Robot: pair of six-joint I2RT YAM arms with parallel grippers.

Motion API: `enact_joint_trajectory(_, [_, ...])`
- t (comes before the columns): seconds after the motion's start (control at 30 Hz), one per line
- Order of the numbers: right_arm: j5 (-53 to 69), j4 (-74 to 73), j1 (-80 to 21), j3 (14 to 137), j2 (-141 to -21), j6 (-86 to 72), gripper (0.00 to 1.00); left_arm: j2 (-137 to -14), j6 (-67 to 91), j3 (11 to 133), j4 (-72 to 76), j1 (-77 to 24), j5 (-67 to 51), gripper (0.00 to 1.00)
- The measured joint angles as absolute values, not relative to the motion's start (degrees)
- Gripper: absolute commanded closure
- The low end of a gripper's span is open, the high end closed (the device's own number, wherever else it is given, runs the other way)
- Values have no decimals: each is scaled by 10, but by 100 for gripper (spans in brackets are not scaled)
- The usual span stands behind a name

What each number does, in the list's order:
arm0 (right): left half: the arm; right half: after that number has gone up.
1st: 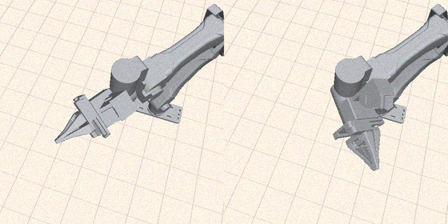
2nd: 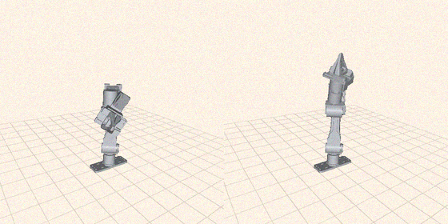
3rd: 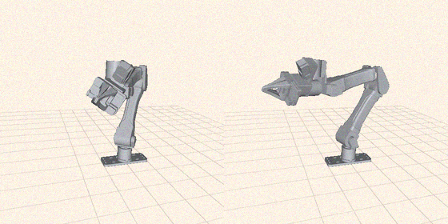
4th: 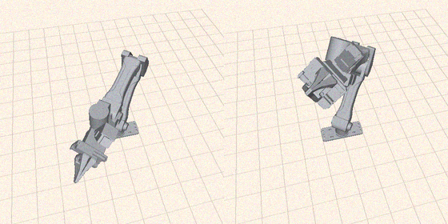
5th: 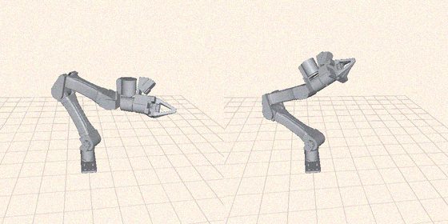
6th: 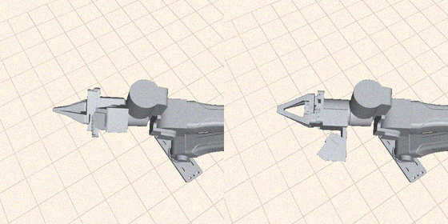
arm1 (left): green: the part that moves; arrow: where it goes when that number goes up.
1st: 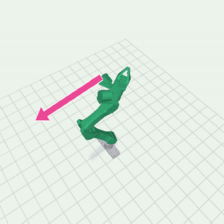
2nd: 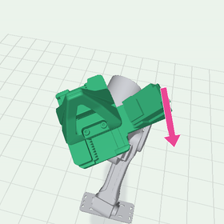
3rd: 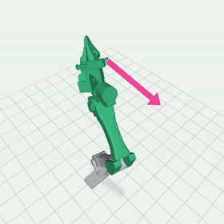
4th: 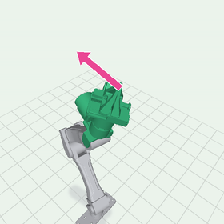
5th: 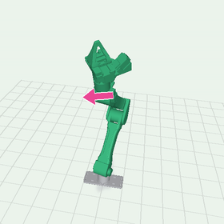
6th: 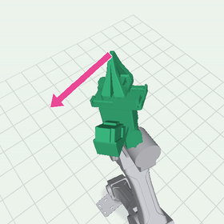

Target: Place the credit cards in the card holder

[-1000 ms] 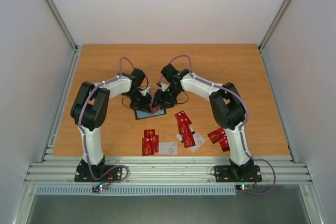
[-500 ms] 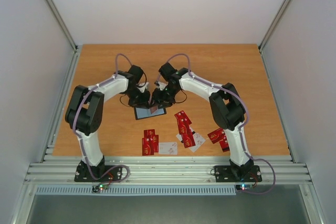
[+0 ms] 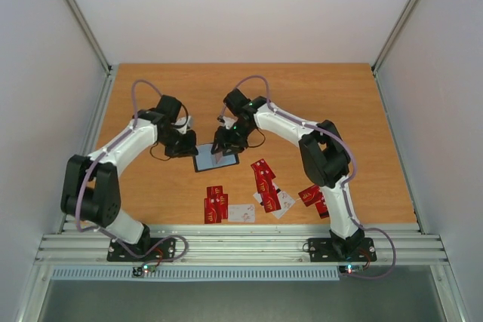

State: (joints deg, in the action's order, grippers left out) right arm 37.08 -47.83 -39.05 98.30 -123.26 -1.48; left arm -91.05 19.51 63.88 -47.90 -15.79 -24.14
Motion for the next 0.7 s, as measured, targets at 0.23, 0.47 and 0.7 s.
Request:
enact_joint_trajectory(0.23, [374, -500, -421, 1084, -1287, -15, 54, -817, 206, 584, -496, -148, -223, 94])
enact_joint_trajectory(0.47, [415, -531, -472, 1220, -1380, -14, 54, -728, 210, 565, -528, -139, -194, 91])
enact_joint_trajectory(0.7, [450, -545, -485, 1343, -1409, -24, 53, -631, 205, 566, -574, -134, -142, 71])
